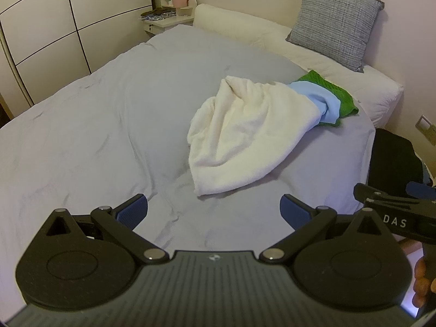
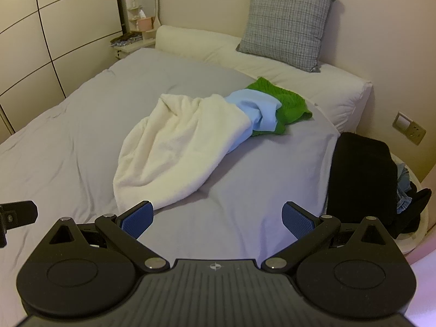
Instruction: Fold clothes
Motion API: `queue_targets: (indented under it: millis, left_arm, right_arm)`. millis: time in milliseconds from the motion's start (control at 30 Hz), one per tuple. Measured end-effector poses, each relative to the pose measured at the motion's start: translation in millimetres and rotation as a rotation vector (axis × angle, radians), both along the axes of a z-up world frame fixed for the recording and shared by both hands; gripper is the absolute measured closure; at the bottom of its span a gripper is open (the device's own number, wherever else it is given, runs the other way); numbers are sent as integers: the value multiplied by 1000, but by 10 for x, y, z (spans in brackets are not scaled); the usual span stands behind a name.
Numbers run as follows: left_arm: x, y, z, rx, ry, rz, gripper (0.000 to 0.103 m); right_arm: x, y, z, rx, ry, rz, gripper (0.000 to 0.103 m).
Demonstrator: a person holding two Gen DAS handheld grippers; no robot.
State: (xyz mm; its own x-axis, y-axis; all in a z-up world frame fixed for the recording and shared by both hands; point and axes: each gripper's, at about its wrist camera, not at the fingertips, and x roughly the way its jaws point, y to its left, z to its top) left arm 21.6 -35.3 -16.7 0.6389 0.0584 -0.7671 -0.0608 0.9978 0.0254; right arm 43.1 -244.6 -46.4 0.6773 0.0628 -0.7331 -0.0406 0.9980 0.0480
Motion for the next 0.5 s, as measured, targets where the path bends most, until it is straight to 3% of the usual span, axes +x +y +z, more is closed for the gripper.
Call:
queue_targets:
  millis: [500]
  left_arm:
    - [192, -145, -137, 11, 47, 44, 1]
  right_arm:
    - [157, -179, -73, -4, 27, 36, 0]
